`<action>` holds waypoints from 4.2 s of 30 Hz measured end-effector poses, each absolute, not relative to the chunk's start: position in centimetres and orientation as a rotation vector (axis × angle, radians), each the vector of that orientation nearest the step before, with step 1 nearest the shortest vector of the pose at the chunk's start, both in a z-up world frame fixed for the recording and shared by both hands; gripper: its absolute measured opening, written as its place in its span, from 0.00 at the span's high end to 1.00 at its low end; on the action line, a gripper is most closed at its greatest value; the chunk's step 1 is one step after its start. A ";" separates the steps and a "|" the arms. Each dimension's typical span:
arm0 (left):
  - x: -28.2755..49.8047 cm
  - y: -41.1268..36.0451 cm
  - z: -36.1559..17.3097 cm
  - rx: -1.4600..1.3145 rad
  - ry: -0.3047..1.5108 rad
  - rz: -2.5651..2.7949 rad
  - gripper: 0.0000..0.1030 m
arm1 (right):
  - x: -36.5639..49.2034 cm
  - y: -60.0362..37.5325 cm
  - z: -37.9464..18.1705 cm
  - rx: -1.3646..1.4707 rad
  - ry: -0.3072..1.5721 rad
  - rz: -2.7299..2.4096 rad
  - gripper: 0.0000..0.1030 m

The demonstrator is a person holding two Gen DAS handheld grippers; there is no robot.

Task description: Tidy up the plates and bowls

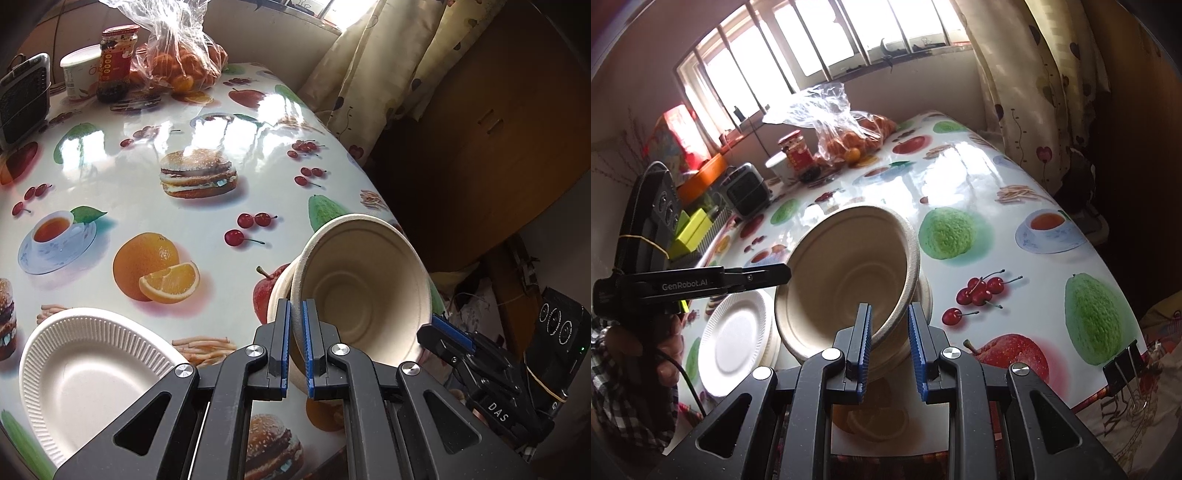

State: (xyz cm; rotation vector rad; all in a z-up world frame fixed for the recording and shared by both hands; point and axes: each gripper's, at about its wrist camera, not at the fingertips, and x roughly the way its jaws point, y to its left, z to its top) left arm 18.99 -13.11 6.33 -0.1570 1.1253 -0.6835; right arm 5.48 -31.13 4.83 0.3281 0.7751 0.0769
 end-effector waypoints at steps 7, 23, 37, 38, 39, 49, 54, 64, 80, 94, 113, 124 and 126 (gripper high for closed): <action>18.7 -12.9 6.0 -0.157 1.133 -0.679 0.94 | 5.3 -30.8 4.4 0.324 0.785 0.074 0.80; 18.6 -12.9 5.1 -0.163 1.158 -0.667 0.94 | 5.5 -30.7 3.4 0.318 0.809 0.065 0.80; 18.8 -13.1 4.7 -0.168 1.168 -0.663 0.94 | 5.9 -30.9 2.8 0.323 0.823 0.059 0.80; 18.8 -13.1 4.7 -0.168 1.168 -0.661 0.94 | 5.9 -30.8 2.8 0.323 0.824 0.059 0.80; 18.8 -13.1 4.7 -0.170 1.169 -0.659 0.94 | 6.0 -30.8 2.7 0.324 0.826 0.060 0.80; 18.7 -13.0 4.7 -0.172 1.163 -0.658 0.94 | 6.1 -30.8 2.6 0.325 0.829 0.059 0.79; 18.7 -13.0 4.8 -0.175 1.161 -0.660 0.93 | 6.0 -30.8 2.5 0.326 0.831 0.059 0.73; 18.5 -12.7 4.8 -0.188 1.147 -0.659 0.81 | 6.1 -30.9 2.5 0.334 0.829 0.063 0.67; 18.1 -12.2 3.9 -0.187 1.109 -0.641 0.67 | 6.5 -31.2 1.3 0.358 0.810 0.065 0.52; 18.1 -13.3 3.0 -0.195 1.142 -0.648 0.68 | 6.7 -31.3 1.0 0.388 0.805 0.101 0.55; 17.7 -13.7 3.0 -0.185 1.134 -0.635 0.81 | 6.9 -31.6 0.7 0.399 0.805 0.097 0.71; 17.6 -13.7 3.2 -0.194 1.131 -0.636 0.81 | 7.0 -32.0 1.0 0.401 0.800 0.096 0.71; 17.5 -13.6 3.3 -0.196 1.128 -0.636 0.81 | 7.1 -32.2 1.1 0.405 0.800 0.096 0.71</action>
